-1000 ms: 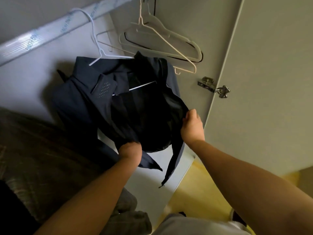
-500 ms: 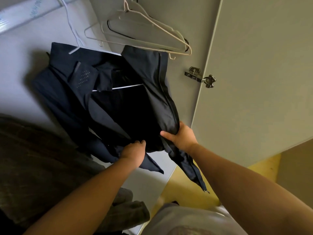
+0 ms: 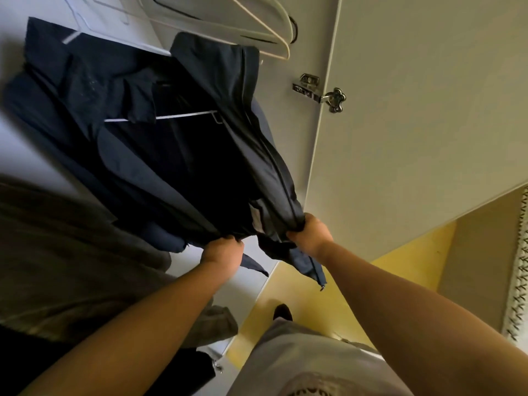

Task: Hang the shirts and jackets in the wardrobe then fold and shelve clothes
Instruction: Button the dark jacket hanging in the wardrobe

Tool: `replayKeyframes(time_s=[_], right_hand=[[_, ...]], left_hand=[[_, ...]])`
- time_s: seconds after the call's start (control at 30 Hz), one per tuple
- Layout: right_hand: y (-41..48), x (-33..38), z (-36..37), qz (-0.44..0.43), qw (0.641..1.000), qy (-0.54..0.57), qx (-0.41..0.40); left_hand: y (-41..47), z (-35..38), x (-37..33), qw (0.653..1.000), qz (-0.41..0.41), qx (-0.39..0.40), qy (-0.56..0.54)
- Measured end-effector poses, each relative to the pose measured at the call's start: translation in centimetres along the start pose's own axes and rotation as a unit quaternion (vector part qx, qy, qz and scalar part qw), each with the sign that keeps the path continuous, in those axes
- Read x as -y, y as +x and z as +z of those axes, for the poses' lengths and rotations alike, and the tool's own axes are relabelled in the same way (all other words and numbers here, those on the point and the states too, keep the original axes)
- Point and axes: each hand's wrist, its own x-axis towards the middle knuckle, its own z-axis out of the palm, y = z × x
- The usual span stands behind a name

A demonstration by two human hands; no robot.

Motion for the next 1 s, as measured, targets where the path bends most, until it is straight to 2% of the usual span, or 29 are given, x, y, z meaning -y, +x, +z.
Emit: replayKeyframes(time_s=[0.17,0.27,0.4,0.5,0.7,0.87,1.0], right_hand=[[-1.9,-3.3,-0.5,0.002,0.996,-0.078,0.038],[-3.3,-5.3,-0.7,0.015,0.99,-0.129,0.06],[-5.2,-8.5,-0.3,0.026,0.995,-0.077,0.065],[-6.7,-10.3,-0.1,0.021,0.996,-0.047,0.068],[-9.3,-12.6,-0.3,0.009,0.995,-0.053,0.078],[-11.1,-14.7,-0.8,0.046,0.991,-0.036,0.123],[-12.4,-16.2,-1.2,0.048,0.992,-0.022,0.117]], left_hand=[[-2.3,0.8,-2.4,0.999,-0.044,0.018,0.015],[-3.4,1.4,-3.9,1.0,-0.029,0.01,-0.004],[-4.9,2.0,-6.2,0.998,0.007,0.034,-0.052],[-6.2,2.4,-8.2,0.999,0.01,0.03,-0.03],[-9.1,2.6,-11.8,0.999,-0.027,0.019,-0.015],[-11.3,2.4,-14.1,0.997,0.006,0.009,-0.071],[-12.9,2.0,-15.4,0.997,0.033,0.002,-0.064]])
